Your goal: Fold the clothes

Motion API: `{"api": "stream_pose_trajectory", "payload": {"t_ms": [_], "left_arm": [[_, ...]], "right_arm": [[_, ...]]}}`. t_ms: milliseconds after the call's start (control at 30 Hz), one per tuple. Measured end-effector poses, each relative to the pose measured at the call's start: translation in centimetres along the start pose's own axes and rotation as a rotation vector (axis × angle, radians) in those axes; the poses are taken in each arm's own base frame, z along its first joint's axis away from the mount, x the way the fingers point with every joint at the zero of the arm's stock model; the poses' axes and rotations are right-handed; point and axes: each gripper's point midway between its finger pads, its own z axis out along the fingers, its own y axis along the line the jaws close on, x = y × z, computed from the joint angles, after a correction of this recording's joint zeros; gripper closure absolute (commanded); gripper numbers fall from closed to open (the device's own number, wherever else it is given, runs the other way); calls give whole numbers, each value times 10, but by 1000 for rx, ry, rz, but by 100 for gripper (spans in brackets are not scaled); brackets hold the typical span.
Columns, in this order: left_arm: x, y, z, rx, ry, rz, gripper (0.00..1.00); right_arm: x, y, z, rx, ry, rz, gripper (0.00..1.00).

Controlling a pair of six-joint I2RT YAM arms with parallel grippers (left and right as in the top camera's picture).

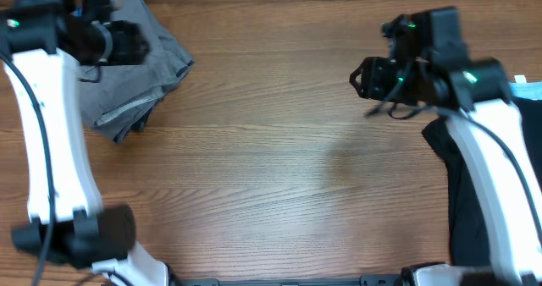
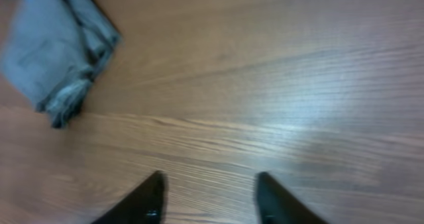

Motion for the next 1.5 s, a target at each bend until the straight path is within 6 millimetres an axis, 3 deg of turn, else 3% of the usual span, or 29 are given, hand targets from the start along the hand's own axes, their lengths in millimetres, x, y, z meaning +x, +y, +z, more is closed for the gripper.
{"api": "stream_pose_trajectory", "payload": {"t_ms": [67,167,400,433,567,833,1033,1500], "left_arm": [[6,-29,-27,-23,-24,51,18],[26,-53,-59,-58,-23,66,0],[76,-73,-102,-106,43,22,0],[80,-74,-106,-104,39,16,0],[86,-84,-131,-76,-28,12,0],[105,-89,-186,-4,-177,-60,0],[106,-91,-187,9,-177,-74,0],[100,-93,-172,3,-133,-85,0]], "right_arm": [[-2,8,-27,-11,-71,-29,28],[-3,15,-56,-19,-145,-59,20],[4,25,-98,-37,-243,-91,8],[5,25,-103,-39,-252,-94,0],[13,30,-123,-50,-293,-108,0],[31,25,-124,-34,-236,-91,0],[45,18,-119,-13,-167,-69,0],[42,11,-121,34,-191,-75,0]]}}
